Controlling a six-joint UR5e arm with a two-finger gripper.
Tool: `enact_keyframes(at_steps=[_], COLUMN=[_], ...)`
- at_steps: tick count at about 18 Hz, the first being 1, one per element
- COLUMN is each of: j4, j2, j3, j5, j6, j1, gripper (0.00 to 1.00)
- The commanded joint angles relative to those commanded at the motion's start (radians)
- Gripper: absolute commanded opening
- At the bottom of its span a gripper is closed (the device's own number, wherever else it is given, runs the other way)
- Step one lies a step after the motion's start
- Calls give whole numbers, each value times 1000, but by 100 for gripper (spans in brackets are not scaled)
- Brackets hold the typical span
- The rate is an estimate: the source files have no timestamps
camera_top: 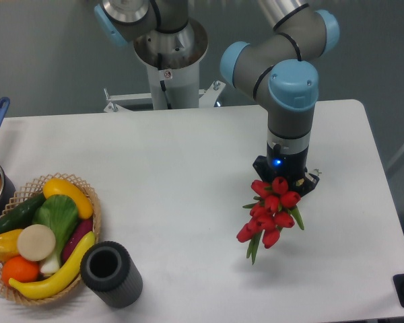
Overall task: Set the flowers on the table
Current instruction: 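Lower the gripper holding the red tulips toward the table surface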
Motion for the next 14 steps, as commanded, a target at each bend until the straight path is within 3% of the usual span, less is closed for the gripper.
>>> enact_keyframes(at_steps=[8,14], j4=[5,9], j2=[-11,-75], j3=[3,43], j5=[2,12], j6=[-8,-20], j1=[-12,-43], gripper=[19,19])
